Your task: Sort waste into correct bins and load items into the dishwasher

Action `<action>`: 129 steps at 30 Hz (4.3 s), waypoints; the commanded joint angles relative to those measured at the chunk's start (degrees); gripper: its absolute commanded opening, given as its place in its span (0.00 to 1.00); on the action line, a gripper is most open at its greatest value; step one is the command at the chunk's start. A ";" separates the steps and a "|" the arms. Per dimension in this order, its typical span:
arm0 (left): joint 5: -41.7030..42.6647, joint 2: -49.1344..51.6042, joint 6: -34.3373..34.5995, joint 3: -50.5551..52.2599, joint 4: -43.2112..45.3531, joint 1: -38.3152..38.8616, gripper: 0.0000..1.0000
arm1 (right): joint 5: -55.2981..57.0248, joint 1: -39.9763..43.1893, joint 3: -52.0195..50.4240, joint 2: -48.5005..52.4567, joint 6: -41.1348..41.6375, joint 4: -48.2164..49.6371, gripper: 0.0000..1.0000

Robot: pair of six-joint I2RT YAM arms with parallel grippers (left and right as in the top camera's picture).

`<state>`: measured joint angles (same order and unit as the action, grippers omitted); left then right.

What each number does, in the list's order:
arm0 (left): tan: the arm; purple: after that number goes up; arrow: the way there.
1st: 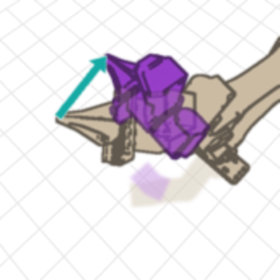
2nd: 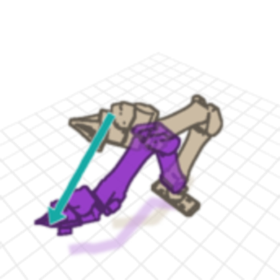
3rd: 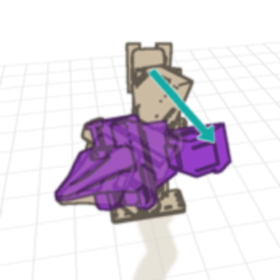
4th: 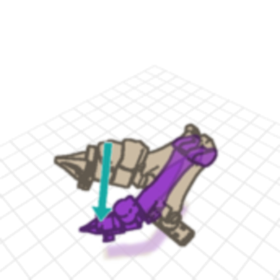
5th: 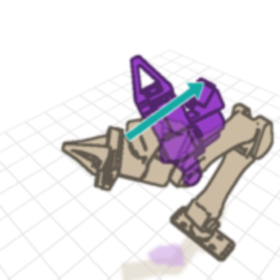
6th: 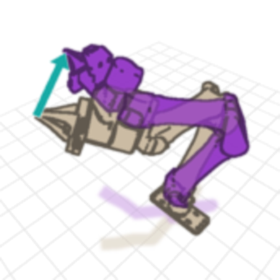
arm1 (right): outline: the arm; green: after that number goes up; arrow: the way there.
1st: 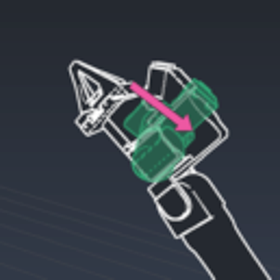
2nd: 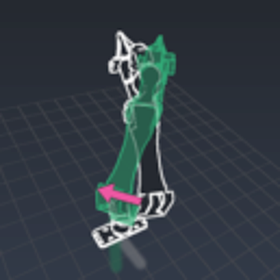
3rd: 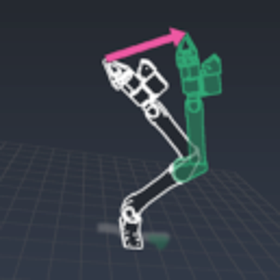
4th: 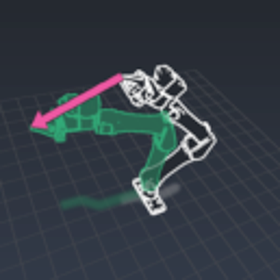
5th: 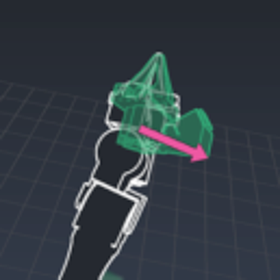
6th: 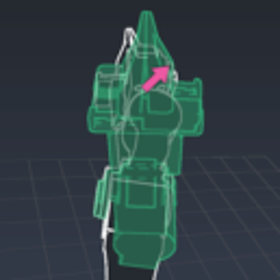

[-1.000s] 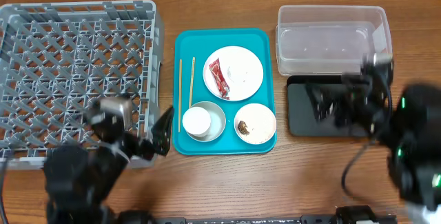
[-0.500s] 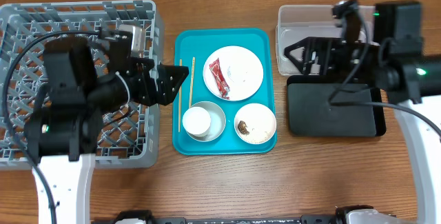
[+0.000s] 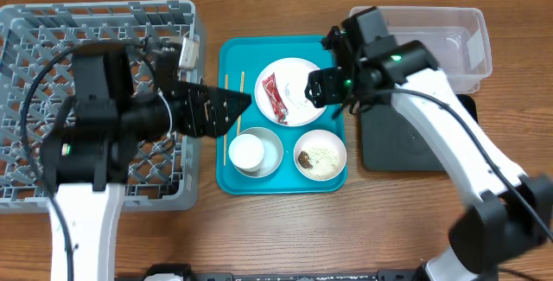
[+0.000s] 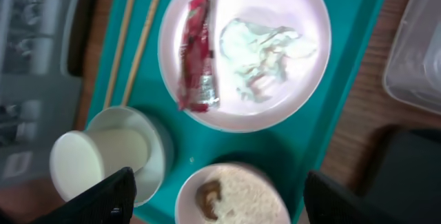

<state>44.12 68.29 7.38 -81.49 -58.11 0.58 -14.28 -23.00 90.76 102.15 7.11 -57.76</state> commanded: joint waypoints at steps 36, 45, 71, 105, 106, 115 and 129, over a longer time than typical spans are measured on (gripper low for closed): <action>-29.70 -13.14 6.97 -1.49 -9.68 0.57 1.00 | 5.09 -1.84 6.67 14.16 2.97 9.20 0.04; -29.70 -11.52 6.97 -1.49 -9.64 0.57 1.00 | 9.77 3.93 9.88 2.84 8.63 8.17 0.04; -29.70 -1.03 6.99 -1.49 -9.62 0.57 1.00 | -1.01 1.01 6.40 5.11 1.79 5.14 0.75; -33.33 17.31 6.84 -1.49 -7.85 0.50 1.00 | 1.55 1.57 8.41 9.22 7.04 10.91 0.04; -32.02 17.31 6.82 -1.51 -8.24 0.55 1.00 | 1.62 3.61 9.25 7.80 8.33 11.04 0.04; -23.54 12.70 6.82 -2.19 -10.29 4.50 1.00 | 2.27 18.49 9.60 8.22 12.22 14.47 0.04; -46.73 -7.74 11.47 -9.25 -7.65 14.97 1.00 | -5.81 18.21 9.86 -0.22 9.33 4.79 0.65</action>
<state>2.68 62.76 17.69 -90.02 -66.28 15.31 -16.19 -2.76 100.03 110.34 17.85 -51.48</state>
